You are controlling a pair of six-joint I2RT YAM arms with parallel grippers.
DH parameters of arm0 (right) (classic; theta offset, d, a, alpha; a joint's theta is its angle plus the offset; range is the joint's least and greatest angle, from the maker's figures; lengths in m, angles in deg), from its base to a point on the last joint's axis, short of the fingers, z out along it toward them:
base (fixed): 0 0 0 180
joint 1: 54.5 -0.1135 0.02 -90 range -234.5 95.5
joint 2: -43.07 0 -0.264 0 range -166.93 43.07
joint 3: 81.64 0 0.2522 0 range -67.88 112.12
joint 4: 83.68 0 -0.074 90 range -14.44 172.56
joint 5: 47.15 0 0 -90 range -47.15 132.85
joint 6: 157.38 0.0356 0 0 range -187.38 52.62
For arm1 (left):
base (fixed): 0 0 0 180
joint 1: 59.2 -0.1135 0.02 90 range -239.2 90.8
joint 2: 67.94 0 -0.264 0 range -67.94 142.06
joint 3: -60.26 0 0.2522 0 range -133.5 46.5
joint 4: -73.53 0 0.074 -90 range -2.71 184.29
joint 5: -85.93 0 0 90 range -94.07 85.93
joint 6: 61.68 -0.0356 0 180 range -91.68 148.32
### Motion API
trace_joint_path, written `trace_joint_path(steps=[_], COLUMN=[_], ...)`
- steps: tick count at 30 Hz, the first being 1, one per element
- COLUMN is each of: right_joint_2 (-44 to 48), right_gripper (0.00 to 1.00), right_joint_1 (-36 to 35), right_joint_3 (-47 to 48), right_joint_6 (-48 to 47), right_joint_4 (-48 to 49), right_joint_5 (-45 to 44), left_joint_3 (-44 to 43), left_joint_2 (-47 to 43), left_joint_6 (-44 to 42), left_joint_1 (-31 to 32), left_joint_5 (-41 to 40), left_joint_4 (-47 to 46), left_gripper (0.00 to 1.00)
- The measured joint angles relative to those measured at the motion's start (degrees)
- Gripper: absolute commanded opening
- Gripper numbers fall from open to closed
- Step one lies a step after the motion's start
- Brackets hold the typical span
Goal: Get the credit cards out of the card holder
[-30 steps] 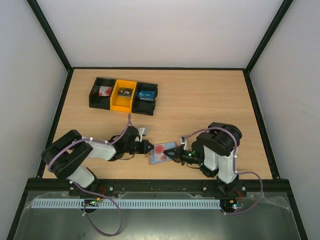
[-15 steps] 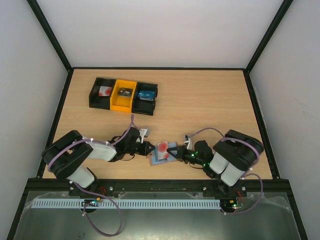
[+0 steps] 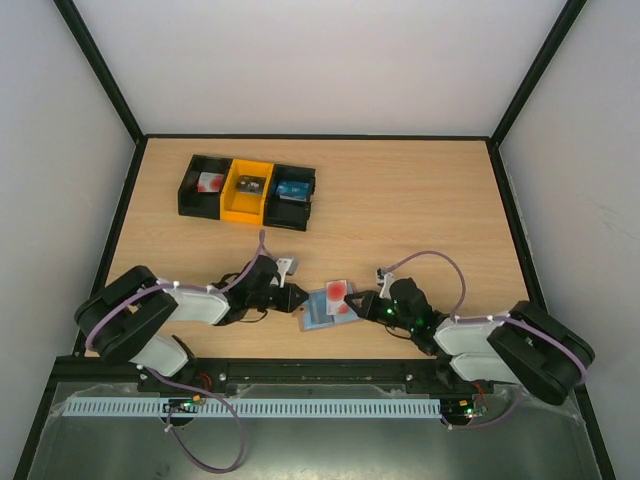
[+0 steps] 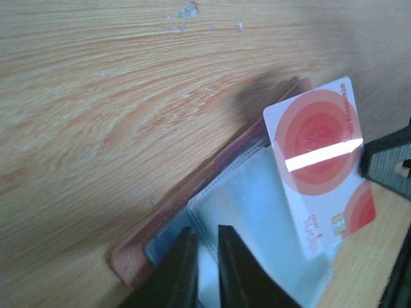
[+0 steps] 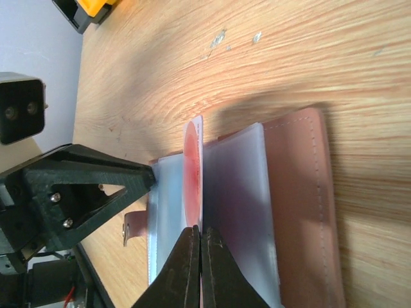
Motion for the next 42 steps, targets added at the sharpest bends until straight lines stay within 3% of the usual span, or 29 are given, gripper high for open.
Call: trace_joint_path(steps=[5,11,22,28,34,42], right_joint_2=[6.0,12.0,22.2,26.6,33.3,34.1], right_gripper=[0.02,0.02,0.02,0.02,0.02,0.02], right_joint_1=[0.0,0.0,0.0,0.0,0.0,0.0], right_joint_3=[0.0,0.0,0.0,-0.6,0.1,1.8], right_joint_6=[-1.3,-1.2,1.9,7.6,13.0,17.0], right_joint_4=[-6.5,-10.7,-13.7,-12.0,-10.5,-8.5], right_joint_5=[-2.3,-3.0,-2.8,-1.4,-1.6,-1.6], left_joint_3=[0.7,0.8,4.5,9.2,12.0,10.4], left_joint_2=[-4.5,-10.2,-15.4,-15.0,-11.0,-2.2], left_joint_6=[3.1,7.8,19.1,27.7,35.7,40.5], left_joint_1=[0.2,0.2,0.2,0.3,2.2,5.5], left_joint_5=[-0.4,1.1,2.3,3.5,3.7,3.6], left_joint_4=[1.6,0.5,-8.0,-20.1,-34.2,-45.8], left_gripper=[0.54,0.75,0.79,0.78,0.78,0.71])
